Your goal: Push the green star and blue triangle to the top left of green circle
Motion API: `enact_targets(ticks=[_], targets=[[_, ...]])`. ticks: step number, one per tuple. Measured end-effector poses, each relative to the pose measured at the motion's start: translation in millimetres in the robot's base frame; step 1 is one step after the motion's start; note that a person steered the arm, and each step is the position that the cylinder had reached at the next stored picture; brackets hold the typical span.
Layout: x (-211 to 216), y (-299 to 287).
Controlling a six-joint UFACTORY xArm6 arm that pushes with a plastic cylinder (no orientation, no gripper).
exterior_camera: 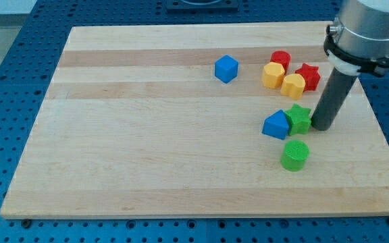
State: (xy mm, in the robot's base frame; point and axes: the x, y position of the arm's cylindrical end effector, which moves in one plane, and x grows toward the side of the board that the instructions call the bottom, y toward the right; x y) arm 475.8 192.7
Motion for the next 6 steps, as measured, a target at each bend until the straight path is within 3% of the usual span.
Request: enact_targets(ticks=[6], targets=[[0.0,-84.5]])
